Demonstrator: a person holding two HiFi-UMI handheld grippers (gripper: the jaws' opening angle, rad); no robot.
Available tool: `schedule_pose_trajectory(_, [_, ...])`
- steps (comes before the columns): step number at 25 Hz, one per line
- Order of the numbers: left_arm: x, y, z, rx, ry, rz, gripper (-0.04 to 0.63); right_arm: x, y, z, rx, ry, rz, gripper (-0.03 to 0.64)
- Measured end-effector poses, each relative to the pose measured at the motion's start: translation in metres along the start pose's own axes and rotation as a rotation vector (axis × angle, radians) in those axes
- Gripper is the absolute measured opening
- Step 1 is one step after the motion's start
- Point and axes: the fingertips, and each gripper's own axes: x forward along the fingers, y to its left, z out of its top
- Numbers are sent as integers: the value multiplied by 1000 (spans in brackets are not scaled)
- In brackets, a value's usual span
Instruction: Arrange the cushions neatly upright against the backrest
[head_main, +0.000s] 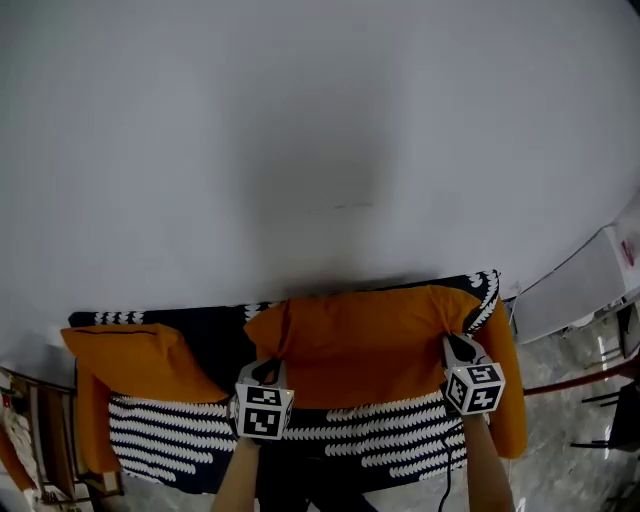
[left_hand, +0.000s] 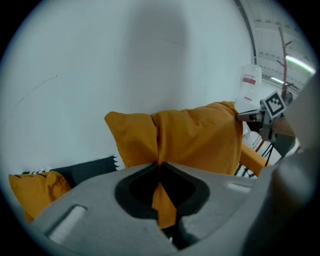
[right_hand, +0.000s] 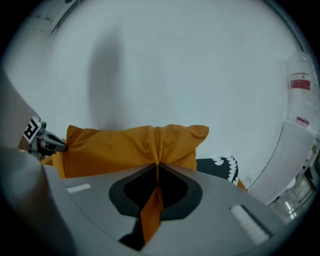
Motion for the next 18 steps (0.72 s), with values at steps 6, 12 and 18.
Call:
schedule_pose_trajectory(6, [45,3,-39,18,65,-31,25,41,-1,-44,-98,110,22,23])
schedule_pose_trajectory(12, [76,-3,-75,-46,110,-56,25,61,-11,-97,-56,193,17,23])
schedule_pose_trajectory(18, [83,0,-80,-121,114,-40,25,71,-13,-101,18,183,6,23])
